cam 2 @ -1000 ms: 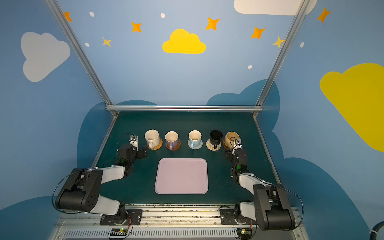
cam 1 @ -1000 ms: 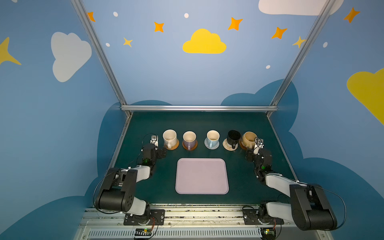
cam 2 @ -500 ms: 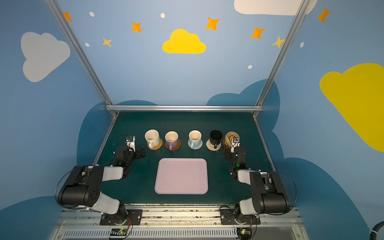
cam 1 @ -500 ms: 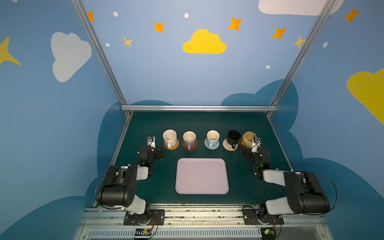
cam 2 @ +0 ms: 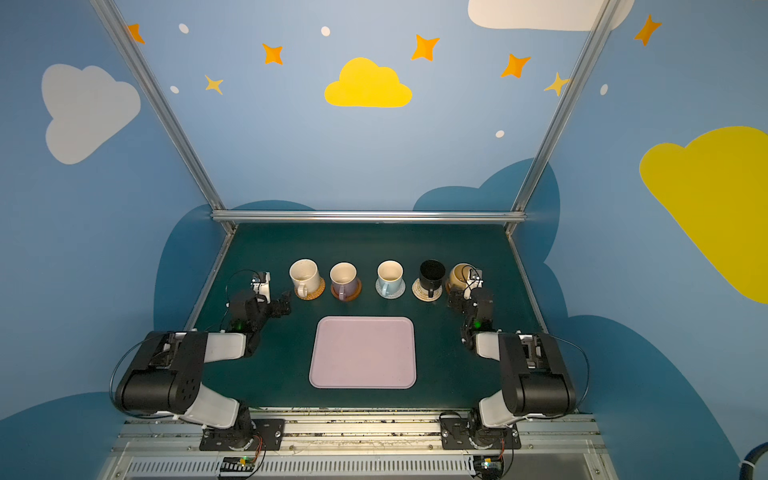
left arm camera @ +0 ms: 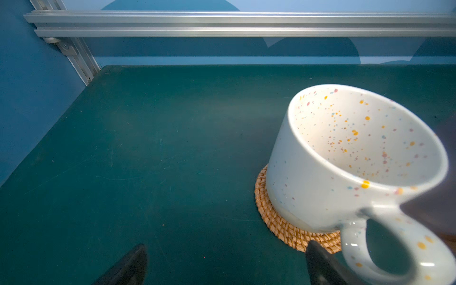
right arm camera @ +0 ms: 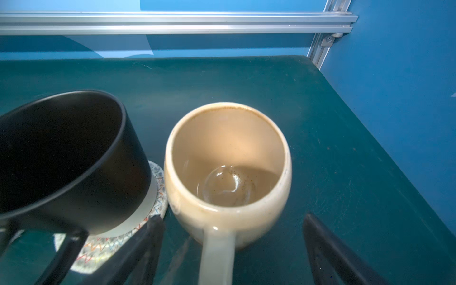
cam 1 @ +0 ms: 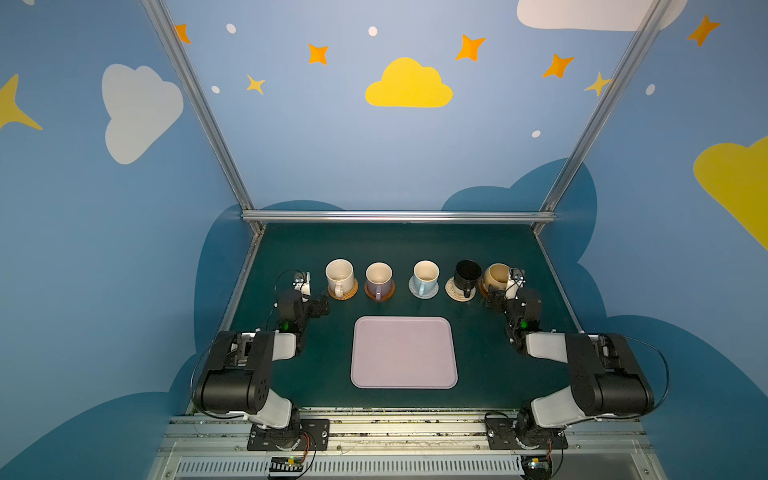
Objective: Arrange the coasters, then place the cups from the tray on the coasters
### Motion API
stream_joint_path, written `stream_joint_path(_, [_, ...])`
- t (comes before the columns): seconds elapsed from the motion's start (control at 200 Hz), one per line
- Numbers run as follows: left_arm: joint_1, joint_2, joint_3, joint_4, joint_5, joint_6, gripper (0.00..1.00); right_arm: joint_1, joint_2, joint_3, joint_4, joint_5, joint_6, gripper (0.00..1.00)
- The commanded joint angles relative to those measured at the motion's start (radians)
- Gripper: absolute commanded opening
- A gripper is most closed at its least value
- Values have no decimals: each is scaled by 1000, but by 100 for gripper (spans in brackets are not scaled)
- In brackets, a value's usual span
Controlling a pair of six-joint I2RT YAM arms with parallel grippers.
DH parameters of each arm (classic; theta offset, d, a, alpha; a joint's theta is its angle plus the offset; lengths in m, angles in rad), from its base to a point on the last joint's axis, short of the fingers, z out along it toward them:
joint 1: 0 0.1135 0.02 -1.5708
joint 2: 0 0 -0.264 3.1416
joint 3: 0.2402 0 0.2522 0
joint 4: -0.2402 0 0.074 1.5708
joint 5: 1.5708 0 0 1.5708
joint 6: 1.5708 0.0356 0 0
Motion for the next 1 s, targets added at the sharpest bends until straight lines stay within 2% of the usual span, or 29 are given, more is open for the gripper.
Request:
stream_joint_path(0.0, [4, 4, 14, 4, 12, -4, 100, -3, 7, -12, 23, -1, 15, 89])
stream_joint_path(0.105, [4, 3, 14, 5, 12, -5, 100, -3, 22, -22, 79, 1, 9, 90])
stream_joint_path(0.19, [4, 3, 15, 5, 12, -5, 100, -3, 3, -6, 10, -1, 15, 90])
stream_joint_path(0.27, [4, 5, 16, 4, 12, -4, 100, -2, 18, -18, 62, 1, 12, 90])
stream_joint_path(0.345, [4, 6, 16, 2, 12, -5, 100, -3, 4, -8, 19, -1, 15, 90])
stream_joint_path(0.876, [6, 3, 17, -2, 20, 0, 100, -2, 7, -16, 39, -2, 13, 90])
stream_joint_path(0.946, [5, 3, 17, -2, 19, -1, 100, 9, -6, -33, 77, 51, 13, 91])
stream_joint_path(0.996, [6, 3, 16, -1, 19, -1, 100, 32, -71, -62, 78, 83, -8, 90])
